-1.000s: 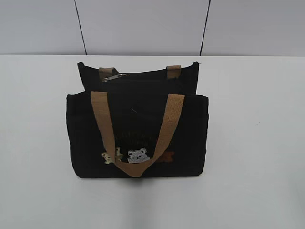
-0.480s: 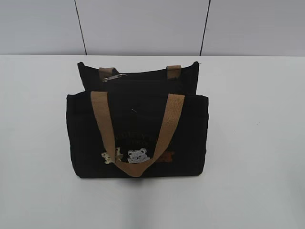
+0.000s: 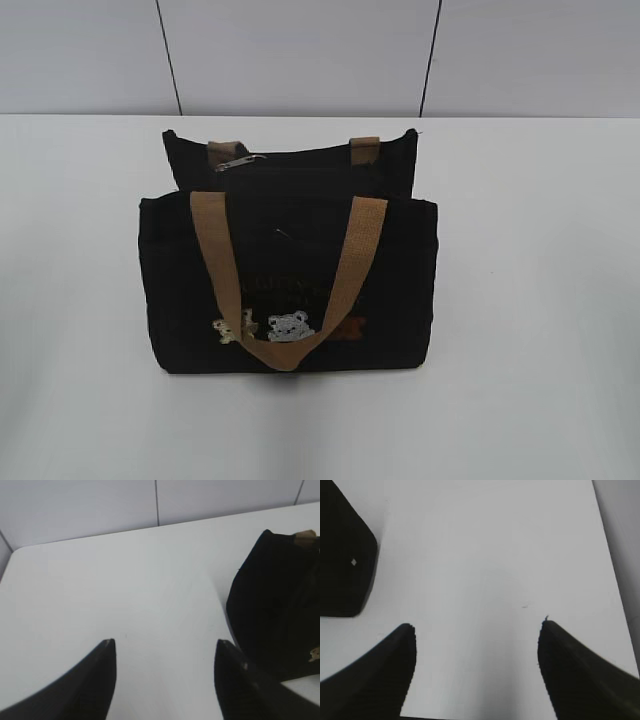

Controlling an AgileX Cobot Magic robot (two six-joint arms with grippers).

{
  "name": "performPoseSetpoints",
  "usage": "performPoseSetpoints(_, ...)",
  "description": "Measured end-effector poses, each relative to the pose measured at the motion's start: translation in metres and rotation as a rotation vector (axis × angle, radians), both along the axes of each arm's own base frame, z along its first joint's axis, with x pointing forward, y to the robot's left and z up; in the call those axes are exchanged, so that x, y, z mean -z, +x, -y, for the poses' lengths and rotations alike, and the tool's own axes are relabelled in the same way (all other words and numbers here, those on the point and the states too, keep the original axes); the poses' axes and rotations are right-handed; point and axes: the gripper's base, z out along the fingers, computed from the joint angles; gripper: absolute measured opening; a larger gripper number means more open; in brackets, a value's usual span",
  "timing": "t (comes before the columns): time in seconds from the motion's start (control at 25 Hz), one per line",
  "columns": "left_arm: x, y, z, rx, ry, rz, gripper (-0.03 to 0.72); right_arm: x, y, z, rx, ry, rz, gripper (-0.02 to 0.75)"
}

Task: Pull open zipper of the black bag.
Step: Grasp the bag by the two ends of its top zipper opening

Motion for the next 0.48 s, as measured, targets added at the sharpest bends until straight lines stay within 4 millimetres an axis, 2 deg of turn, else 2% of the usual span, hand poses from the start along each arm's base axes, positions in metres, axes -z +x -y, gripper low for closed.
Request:
performPoseSetpoints(0.12, 0.008, 0.038, 0.009, 0.126, 0.016, -0.088, 0.428, -0.016, 0.024, -0.004, -0.043, 0.033, -0.058, 0.575)
performPoseSetpoints(0.28, 0.006, 0.086, 0.020, 0.286, 0.055, -0.109, 0.424, -0.039, 0.054, -0.012, -0.104, 0.093, -0.123, 0.568)
performPoseSetpoints(0.36, 0.002, 0.105, 0.024, 0.366, 0.085, -0.086, 0.423, -0.053, 0.068, -0.015, -0.138, 0.119, -0.144, 0.538)
performPoseSetpoints(0.48, 0.005, 0.134, 0.033, 0.500, 0.097, -0.088, 0.423, -0.061, 0.102, -0.021, -0.202, 0.157, -0.227, 0.489)
